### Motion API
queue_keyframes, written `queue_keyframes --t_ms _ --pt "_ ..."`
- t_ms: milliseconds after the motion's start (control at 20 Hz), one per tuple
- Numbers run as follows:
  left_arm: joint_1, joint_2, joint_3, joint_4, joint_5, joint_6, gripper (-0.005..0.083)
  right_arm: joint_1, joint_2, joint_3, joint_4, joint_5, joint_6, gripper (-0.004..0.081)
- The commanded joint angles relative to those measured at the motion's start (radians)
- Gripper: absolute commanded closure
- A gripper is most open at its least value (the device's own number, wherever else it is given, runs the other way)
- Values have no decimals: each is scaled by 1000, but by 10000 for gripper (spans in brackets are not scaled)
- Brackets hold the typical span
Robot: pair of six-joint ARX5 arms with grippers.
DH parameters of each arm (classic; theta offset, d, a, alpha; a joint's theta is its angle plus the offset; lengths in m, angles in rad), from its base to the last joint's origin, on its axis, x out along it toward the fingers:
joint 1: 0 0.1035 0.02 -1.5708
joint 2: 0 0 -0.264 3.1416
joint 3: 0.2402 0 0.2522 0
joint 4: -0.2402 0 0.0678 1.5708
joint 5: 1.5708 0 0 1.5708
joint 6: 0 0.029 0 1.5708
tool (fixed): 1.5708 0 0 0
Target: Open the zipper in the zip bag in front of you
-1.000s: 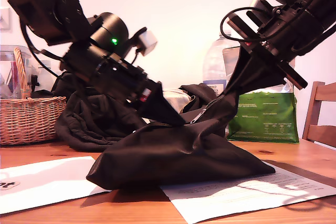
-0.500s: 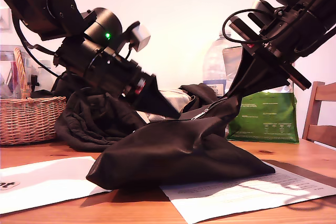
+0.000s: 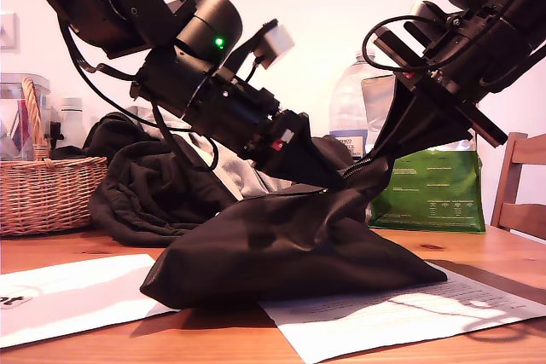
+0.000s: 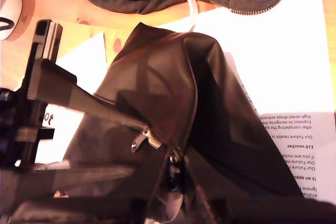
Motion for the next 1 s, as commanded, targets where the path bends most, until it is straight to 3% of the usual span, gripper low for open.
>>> queue_keyframes --t_ms 0,550,950 --pt "14 -10 -15 10 -10 -34 494 -6 6 -1 -5 -2 -3 783" --pt "24 -8 -16 -84 -5 -188 505 -6 6 -1 -5 -9 -3 783" --pt "-15 -8 -16 -106 16 -174 553 -6 6 -1 -4 -9 -3 783"
